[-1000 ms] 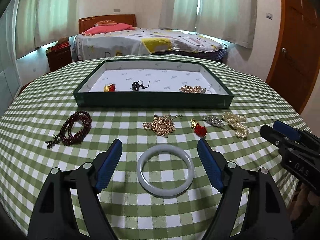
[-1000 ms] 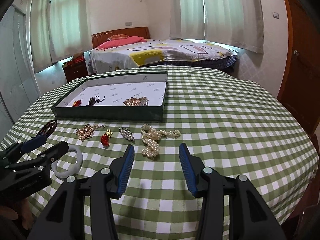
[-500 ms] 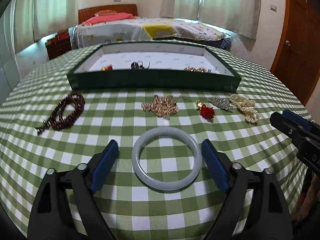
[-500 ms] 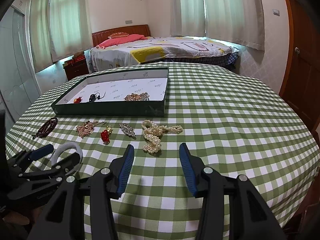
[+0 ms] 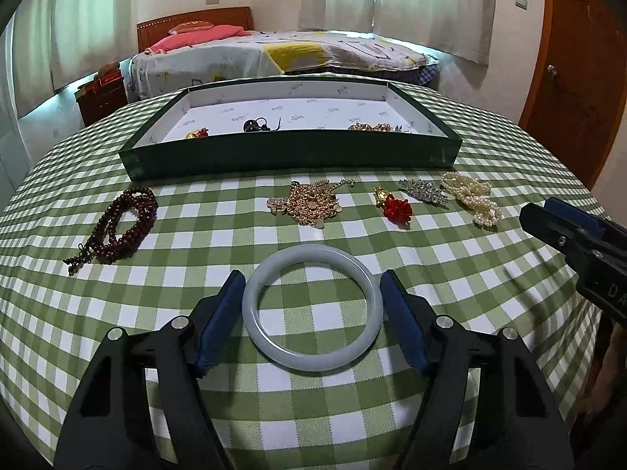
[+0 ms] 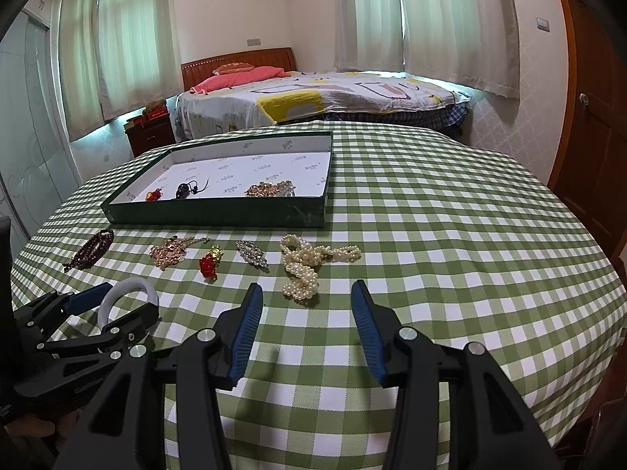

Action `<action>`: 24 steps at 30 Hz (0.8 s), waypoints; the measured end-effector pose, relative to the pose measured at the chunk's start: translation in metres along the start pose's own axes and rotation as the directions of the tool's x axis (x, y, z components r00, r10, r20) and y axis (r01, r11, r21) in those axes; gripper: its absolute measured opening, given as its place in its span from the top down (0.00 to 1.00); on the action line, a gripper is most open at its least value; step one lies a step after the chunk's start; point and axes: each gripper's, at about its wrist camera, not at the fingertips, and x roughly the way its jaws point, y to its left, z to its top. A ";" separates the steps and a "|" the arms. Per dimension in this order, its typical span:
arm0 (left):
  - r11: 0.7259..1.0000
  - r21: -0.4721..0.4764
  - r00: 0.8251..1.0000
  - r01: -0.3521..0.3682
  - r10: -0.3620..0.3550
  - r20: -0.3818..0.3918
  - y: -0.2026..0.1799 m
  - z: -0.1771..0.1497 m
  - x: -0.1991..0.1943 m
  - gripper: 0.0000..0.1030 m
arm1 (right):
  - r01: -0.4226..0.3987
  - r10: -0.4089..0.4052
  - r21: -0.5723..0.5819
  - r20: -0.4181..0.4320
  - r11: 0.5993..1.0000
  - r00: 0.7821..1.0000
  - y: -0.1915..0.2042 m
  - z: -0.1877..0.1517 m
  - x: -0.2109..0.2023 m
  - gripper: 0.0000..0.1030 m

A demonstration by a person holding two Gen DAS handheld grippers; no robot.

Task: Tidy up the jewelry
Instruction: 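Lower the left tool onto the white jade bangle and close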

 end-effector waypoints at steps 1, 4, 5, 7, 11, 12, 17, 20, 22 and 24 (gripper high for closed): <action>1.000 -0.003 1.000 -0.003 0.003 0.003 0.001 0.001 -0.001 0.33 | 0.000 0.000 -0.003 0.000 1.000 1.000 0.001 0.000 0.000 0.54; 1.000 -0.011 1.000 -0.011 0.011 0.026 0.007 0.005 -0.008 0.33 | -0.004 0.004 -0.010 -0.001 1.000 1.000 0.003 0.001 0.001 0.55; 1.000 -0.013 0.999 -0.015 0.015 0.036 0.009 0.006 -0.010 0.33 | -0.005 0.005 -0.012 -0.002 1.000 1.000 0.005 0.002 0.002 0.55; 1.000 -0.020 0.998 -0.022 0.023 0.054 0.014 0.009 -0.014 0.33 | -0.009 0.009 -0.016 -0.005 1.000 1.000 0.007 0.003 0.004 0.55; 0.999 -0.032 0.996 -0.039 0.041 0.073 0.024 0.015 -0.016 0.33 | -0.024 0.024 -0.035 -0.012 0.999 1.000 0.015 0.007 0.009 0.55; 0.998 -0.036 0.996 -0.042 0.045 0.074 0.026 0.017 -0.016 0.33 | -0.028 0.028 -0.043 -0.015 0.999 1.000 0.018 0.008 0.011 0.55; 0.997 -0.047 0.995 -0.062 0.066 0.081 0.037 0.024 -0.016 0.33 | -0.055 0.053 -0.065 -0.025 0.996 0.998 0.030 0.015 0.018 0.55; 0.996 -0.057 0.993 -0.075 0.080 0.083 0.046 0.028 -0.015 0.33 | -0.073 0.070 -0.075 -0.034 0.995 0.997 0.038 0.019 0.024 0.55; 0.995 -0.064 0.993 -0.082 0.087 0.080 0.051 0.031 -0.014 0.33 | -0.082 0.079 -0.083 -0.039 0.993 0.996 0.043 0.022 0.028 0.55; 0.994 -0.073 0.993 -0.087 0.092 0.073 0.057 0.033 -0.013 0.33 | -0.092 0.088 -0.088 -0.046 0.992 0.995 0.047 0.024 0.031 0.55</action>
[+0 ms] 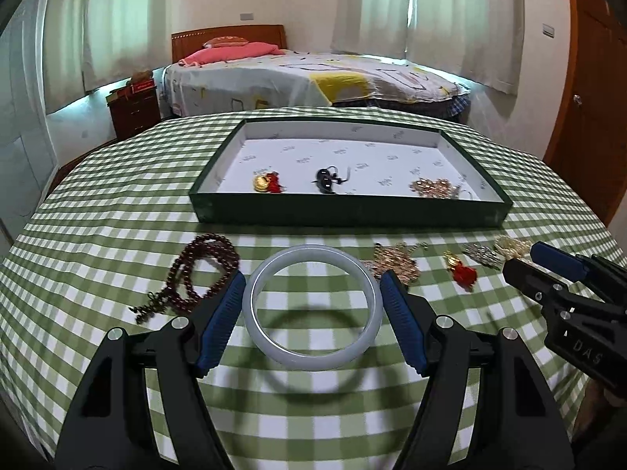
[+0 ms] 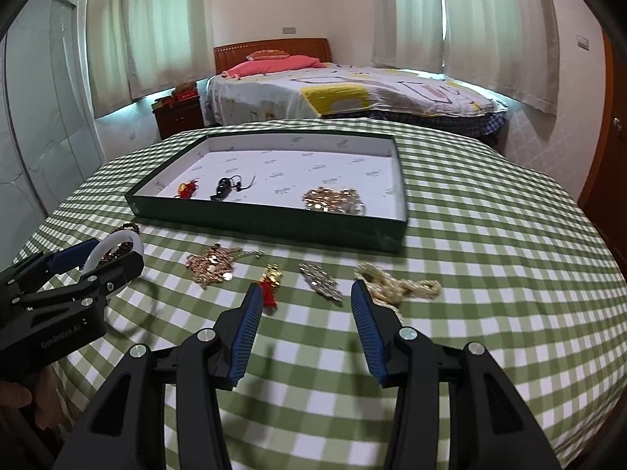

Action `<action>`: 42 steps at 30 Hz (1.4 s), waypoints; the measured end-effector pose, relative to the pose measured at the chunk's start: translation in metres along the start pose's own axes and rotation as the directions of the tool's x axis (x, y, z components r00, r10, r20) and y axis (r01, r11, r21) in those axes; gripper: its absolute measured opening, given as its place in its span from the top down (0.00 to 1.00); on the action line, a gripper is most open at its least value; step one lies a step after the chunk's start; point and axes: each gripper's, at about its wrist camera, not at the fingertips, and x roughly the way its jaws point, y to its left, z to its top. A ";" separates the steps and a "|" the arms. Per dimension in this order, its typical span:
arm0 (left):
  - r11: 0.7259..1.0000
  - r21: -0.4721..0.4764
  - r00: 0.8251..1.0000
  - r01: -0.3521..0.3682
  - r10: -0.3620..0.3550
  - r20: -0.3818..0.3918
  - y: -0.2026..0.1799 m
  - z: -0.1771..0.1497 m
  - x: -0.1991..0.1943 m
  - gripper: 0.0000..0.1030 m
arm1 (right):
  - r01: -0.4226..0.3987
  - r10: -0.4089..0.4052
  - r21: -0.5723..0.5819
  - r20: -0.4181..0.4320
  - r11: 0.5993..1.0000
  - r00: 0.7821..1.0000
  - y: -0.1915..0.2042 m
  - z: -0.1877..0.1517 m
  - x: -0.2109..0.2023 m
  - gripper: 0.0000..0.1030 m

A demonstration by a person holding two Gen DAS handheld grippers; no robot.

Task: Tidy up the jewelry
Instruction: 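Lower the left tool onto the white jade bangle and close, then close the right tool on the red ornament while the left tool lifts the bangle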

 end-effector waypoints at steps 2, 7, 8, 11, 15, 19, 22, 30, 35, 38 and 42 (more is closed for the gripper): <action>1.000 -0.004 1.000 -0.010 0.010 -0.006 0.006 0.002 0.002 0.33 | -0.013 0.012 -0.005 -0.008 1.000 1.000 0.004 0.003 0.005 0.55; 0.999 -0.014 0.999 -0.032 0.032 -0.014 0.018 0.005 0.006 0.33 | -0.045 0.044 -0.020 -0.035 0.999 0.998 0.013 0.008 0.019 0.57; 0.999 -0.017 0.999 -0.035 0.035 -0.017 0.020 0.006 0.007 0.33 | -0.052 0.050 -0.025 -0.043 0.998 0.998 0.015 0.009 0.022 0.58; 0.999 -0.023 0.999 -0.040 0.040 -0.023 0.025 0.007 0.009 0.33 | -0.061 0.059 -0.033 -0.072 0.998 0.996 0.018 0.010 0.031 0.68; 0.999 -0.026 0.999 -0.042 0.041 -0.032 0.028 0.007 0.012 0.33 | -0.069 0.065 -0.031 -0.121 0.997 0.991 0.020 0.008 0.044 0.79; 0.999 -0.028 0.998 -0.037 0.036 -0.042 0.029 0.007 0.016 0.33 | -0.078 0.074 -0.032 -0.127 0.996 0.989 0.019 0.006 0.045 0.89; 0.999 -0.027 0.998 -0.032 0.031 -0.046 0.028 0.008 0.017 0.33 | -0.082 0.079 -0.023 -0.110 0.996 0.991 0.018 0.005 0.040 0.89; 1.000 -0.019 1.000 -0.017 0.016 -0.025 0.022 0.019 0.012 0.33 | -0.095 0.095 -0.002 -0.060 0.995 0.994 0.015 0.013 0.026 0.90; 1.000 -0.018 1.000 0.000 0.000 -0.006 0.021 0.030 0.006 0.33 | -0.103 0.103 0.014 -0.014 0.995 0.995 0.010 0.023 0.015 0.90; 1.000 -0.026 1.000 0.016 -0.016 -0.002 0.020 0.038 0.005 0.33 | -0.104 0.104 0.021 0.017 0.994 0.994 0.006 0.034 0.008 0.90; 0.999 -0.034 0.999 0.031 -0.030 0.011 0.020 0.052 0.008 0.33 | -0.102 0.101 0.024 0.057 0.994 0.993 0.000 0.052 0.004 0.90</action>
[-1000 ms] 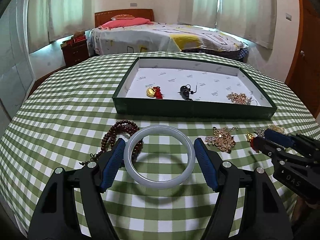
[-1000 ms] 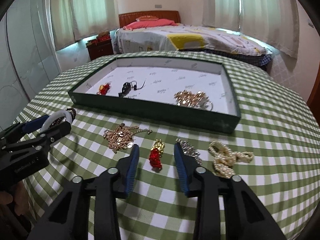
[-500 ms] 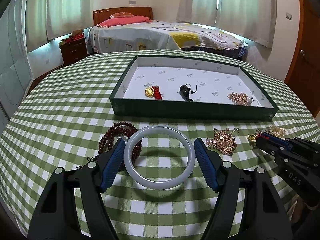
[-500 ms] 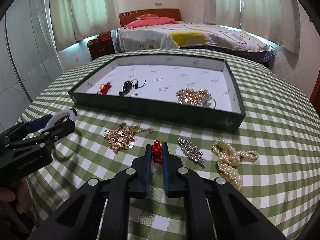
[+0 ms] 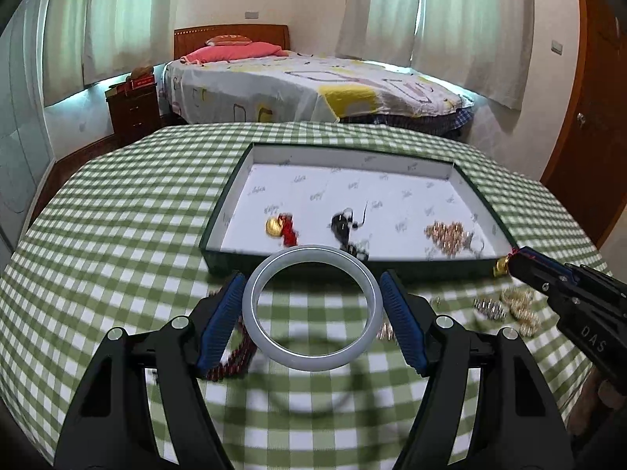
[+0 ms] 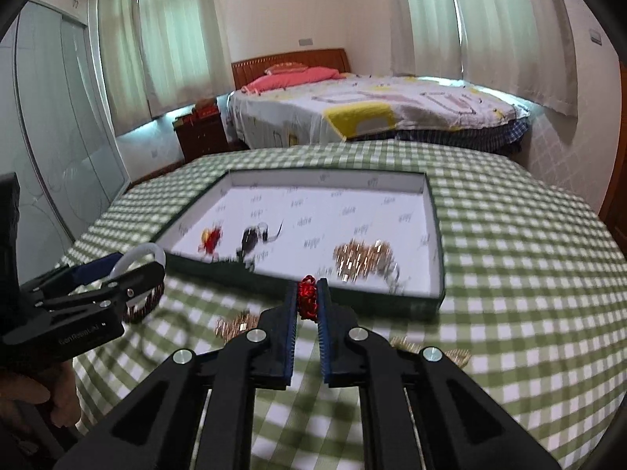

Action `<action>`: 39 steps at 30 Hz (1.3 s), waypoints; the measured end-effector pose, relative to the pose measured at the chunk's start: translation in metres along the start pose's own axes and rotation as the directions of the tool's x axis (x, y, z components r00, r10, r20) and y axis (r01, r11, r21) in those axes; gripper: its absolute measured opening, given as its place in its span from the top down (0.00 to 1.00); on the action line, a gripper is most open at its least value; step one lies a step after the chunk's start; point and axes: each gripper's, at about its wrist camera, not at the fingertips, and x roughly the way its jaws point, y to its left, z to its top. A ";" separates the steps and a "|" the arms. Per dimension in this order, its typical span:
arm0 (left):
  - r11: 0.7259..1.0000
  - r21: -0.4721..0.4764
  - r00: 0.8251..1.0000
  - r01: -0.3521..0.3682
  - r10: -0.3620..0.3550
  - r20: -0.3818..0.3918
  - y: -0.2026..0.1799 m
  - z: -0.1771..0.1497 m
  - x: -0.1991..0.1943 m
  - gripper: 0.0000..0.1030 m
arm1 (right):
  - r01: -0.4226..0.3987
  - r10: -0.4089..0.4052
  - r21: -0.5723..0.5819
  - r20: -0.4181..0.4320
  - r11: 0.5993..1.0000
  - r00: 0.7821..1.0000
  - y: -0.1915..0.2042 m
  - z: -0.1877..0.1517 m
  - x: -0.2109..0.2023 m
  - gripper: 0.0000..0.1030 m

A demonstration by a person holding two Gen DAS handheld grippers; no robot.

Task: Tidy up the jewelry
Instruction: 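Close the right tool on the red ornament while the left tool lifts the bangle, then carry the bangle and red ornament into the green tray and open both tools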

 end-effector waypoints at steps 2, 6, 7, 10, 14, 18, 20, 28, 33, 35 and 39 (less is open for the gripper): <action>1.000 0.000 1.000 0.004 -0.004 0.013 0.000 0.010 0.003 0.33 | 0.005 -0.005 0.000 0.018 1.000 1.000 -0.003 0.009 0.001 0.90; 1.000 -0.007 0.999 0.010 -0.010 0.035 0.002 0.030 0.011 0.33 | 0.017 -0.017 -0.004 0.052 1.000 0.998 -0.009 0.030 0.007 0.90; 1.000 -0.007 0.999 0.009 -0.009 0.041 0.002 0.034 0.013 0.33 | 0.019 -0.019 -0.003 0.062 1.000 0.998 -0.010 0.035 0.009 0.90; 1.000 -0.005 0.998 0.005 -0.004 0.062 0.003 0.048 0.021 0.33 | 0.030 -0.029 -0.007 0.080 1.000 0.996 -0.014 0.047 0.016 0.90; 1.000 0.000 0.997 -0.004 0.004 0.079 0.005 0.065 0.035 0.33 | 0.050 -0.049 -0.008 0.100 0.999 0.994 -0.022 0.062 0.031 0.90; 1.000 0.009 0.996 -0.022 0.022 0.086 0.006 0.080 0.055 0.33 | 0.069 -0.068 -0.003 0.098 0.998 0.993 -0.032 0.071 0.047 0.90; 0.999 0.013 0.996 -0.034 0.032 0.078 0.006 0.085 0.069 0.33 | 0.078 -0.078 0.002 0.084 0.997 0.993 -0.038 0.073 0.058 0.90; 0.999 -0.016 0.998 -0.030 0.029 -0.058 0.014 0.088 0.130 0.33 | 0.107 -0.106 0.025 -0.022 0.994 0.994 -0.060 0.062 0.100 0.90; 0.999 -0.045 0.989 -0.030 0.023 -0.147 0.022 0.089 0.156 0.33 | 0.116 -0.113 0.040 -0.073 0.992 0.991 -0.069 0.056 0.112 0.90; 0.999 -0.041 0.984 -0.036 0.028 -0.177 0.024 0.087 0.162 0.33 | 0.117 -0.113 0.046 -0.092 0.992 0.989 -0.072 0.055 0.115 0.90; 0.998 -0.040 0.976 -0.042 0.032 -0.216 0.021 0.085 0.171 0.33 | 0.115 -0.106 0.064 -0.126 0.991 0.986 -0.077 0.054 0.121 0.90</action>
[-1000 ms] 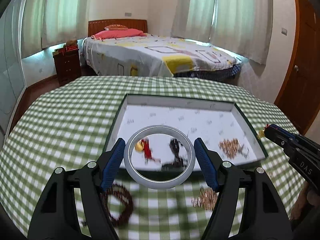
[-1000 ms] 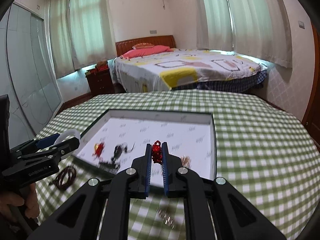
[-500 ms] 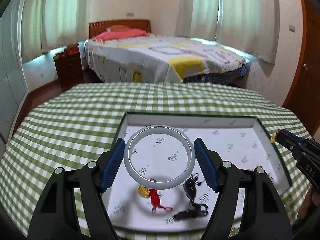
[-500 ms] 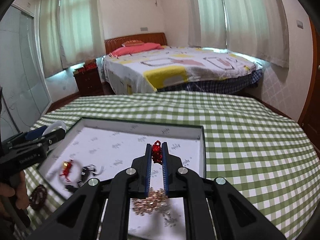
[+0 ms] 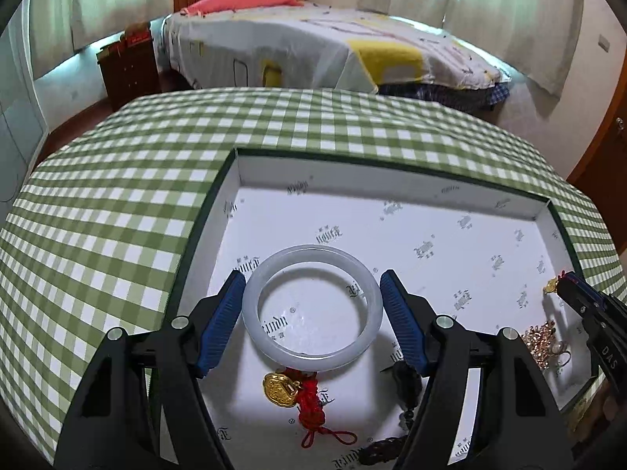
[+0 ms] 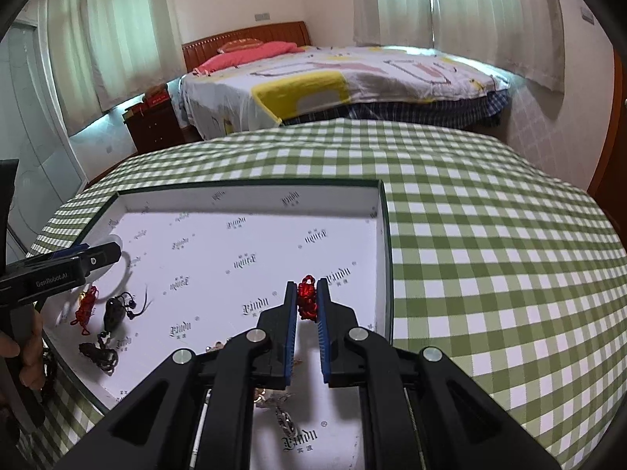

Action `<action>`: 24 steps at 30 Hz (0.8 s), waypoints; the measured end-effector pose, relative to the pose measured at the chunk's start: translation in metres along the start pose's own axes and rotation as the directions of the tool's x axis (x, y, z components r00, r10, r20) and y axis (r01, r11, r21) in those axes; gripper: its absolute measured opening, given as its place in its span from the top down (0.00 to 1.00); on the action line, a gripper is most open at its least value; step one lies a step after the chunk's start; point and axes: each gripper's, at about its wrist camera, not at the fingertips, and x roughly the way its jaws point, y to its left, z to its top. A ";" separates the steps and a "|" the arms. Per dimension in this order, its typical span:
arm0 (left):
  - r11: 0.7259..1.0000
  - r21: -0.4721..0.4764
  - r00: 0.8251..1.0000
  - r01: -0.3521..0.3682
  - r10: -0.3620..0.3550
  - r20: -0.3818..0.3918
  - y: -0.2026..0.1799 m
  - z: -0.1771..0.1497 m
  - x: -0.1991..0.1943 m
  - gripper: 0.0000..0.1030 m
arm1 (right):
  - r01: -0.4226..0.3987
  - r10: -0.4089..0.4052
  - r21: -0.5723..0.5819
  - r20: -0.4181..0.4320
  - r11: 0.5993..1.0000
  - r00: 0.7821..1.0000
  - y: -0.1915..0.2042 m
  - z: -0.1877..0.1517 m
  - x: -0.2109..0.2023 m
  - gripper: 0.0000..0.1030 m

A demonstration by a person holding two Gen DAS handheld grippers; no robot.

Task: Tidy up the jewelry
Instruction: 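Carry the bangle and red ornament into the green tray and open both tools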

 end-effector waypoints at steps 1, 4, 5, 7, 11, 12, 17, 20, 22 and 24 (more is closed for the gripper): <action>1.000 0.002 1.000 -0.002 0.002 -0.006 -0.001 0.000 0.001 0.33 | -0.001 0.001 0.003 -0.006 1.000 1.000 0.000 0.000 0.001 0.90; 1.000 0.021 1.000 -0.012 0.012 -0.013 -0.006 0.001 0.003 0.33 | 0.000 0.000 0.009 -0.022 1.000 1.000 -0.003 0.000 0.004 0.88; 1.000 0.026 1.000 -0.015 0.015 -0.017 -0.006 0.000 0.002 0.33 | -0.001 0.001 0.011 -0.024 1.000 1.000 -0.003 0.000 0.004 0.86; 0.999 0.033 1.000 -0.021 0.022 -0.023 -0.009 0.001 0.005 0.33 | -0.009 0.009 0.013 -0.027 1.000 1.000 -0.004 -0.001 0.005 0.84; 0.999 0.042 0.999 -0.021 0.023 -0.029 -0.010 0.003 0.006 0.33 | -0.021 0.021 0.003 -0.025 1.000 0.999 0.001 -0.002 0.005 0.73; 0.999 0.043 0.999 -0.020 0.022 -0.032 -0.010 0.003 0.006 0.33 | -0.022 0.022 0.000 -0.022 1.000 1.000 0.002 -0.002 0.004 0.71; 0.999 0.047 1.000 -0.015 0.016 -0.011 -0.011 0.003 0.004 0.32 | -0.025 0.025 -0.003 0.009 1.000 1.000 0.004 -0.001 -0.006 0.61; 0.998 0.059 1.000 -0.017 0.016 0.003 -0.013 0.002 0.001 0.27 | -0.024 0.024 0.004 0.028 1.000 0.999 0.004 -0.001 -0.014 0.59; 0.998 0.057 1.000 -0.007 0.007 0.008 -0.013 0.001 -0.001 0.27 | -0.024 0.024 0.008 0.041 1.000 0.999 0.003 -0.002 -0.020 0.59; 0.998 0.058 1.000 -0.003 0.002 0.018 -0.014 0.000 -0.005 0.27 | -0.026 0.025 0.010 0.048 1.000 0.999 0.003 -0.003 -0.024 0.58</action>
